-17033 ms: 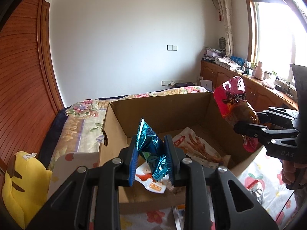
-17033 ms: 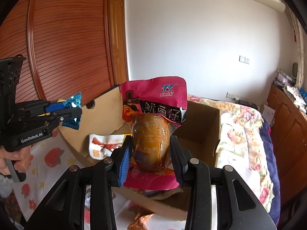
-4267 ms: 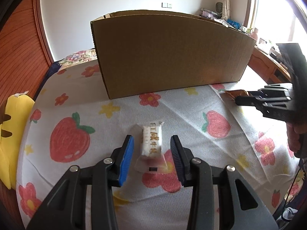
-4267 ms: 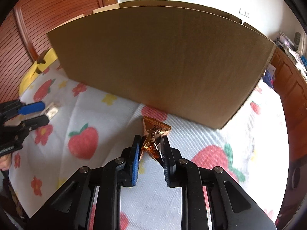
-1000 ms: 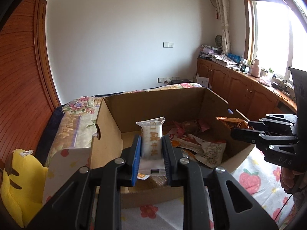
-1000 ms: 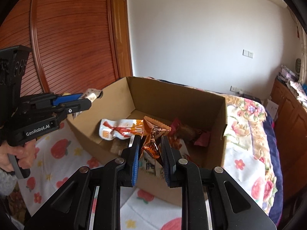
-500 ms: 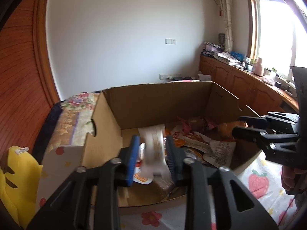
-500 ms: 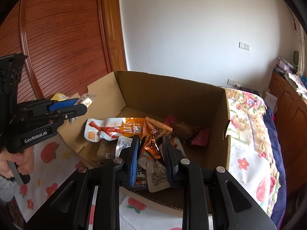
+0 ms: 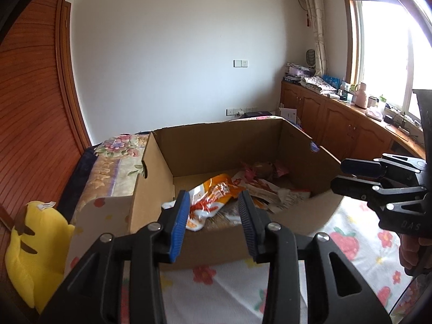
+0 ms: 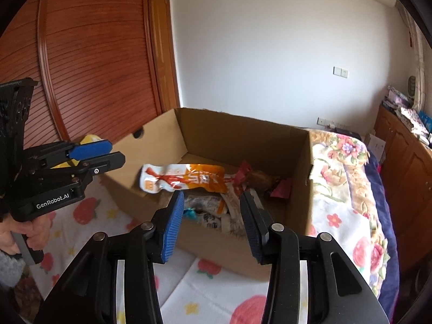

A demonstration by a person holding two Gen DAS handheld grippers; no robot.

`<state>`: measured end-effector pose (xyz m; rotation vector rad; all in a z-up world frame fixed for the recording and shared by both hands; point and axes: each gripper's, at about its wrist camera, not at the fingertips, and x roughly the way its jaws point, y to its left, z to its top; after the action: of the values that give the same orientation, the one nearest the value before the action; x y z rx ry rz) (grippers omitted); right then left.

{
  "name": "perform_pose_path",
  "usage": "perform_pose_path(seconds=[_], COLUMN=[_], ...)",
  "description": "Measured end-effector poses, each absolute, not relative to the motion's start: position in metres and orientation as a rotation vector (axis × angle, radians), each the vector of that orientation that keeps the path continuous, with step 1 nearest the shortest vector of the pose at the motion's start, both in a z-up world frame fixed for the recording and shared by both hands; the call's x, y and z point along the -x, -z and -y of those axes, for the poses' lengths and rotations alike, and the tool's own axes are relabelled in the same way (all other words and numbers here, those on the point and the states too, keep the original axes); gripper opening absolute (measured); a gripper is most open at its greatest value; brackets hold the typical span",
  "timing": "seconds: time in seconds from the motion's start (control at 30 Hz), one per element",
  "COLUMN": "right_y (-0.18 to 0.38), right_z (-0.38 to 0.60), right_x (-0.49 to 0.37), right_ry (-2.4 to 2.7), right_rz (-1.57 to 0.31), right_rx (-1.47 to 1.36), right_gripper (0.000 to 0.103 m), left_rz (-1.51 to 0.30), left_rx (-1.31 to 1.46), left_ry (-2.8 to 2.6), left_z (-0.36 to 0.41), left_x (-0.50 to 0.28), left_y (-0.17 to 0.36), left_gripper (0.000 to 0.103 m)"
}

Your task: Organize snacks

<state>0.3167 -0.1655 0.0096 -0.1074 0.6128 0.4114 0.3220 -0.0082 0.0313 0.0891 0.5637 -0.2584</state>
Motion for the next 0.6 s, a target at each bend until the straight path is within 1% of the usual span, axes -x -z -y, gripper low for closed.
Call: perform_pose_path(seconds=[0.2,0.6], right_y=[-0.026,-0.037], right_z=[0.175,0.183], right_x=[-0.266,-0.171], right_ry=[-0.379,-0.315], right_rz=[-0.584,-0.543], right_rx=[0.089,0.057], right_gripper=[0.043,0.045], left_rz=[-0.535,-0.506], left_rx=[-0.093,-0.089], left_ry=[0.246,0.241], left_z=[0.007,0.009], left_x=[-0.270,-0.175], left_y=[-0.045,-0.055], left_gripper=[0.037,0.039])
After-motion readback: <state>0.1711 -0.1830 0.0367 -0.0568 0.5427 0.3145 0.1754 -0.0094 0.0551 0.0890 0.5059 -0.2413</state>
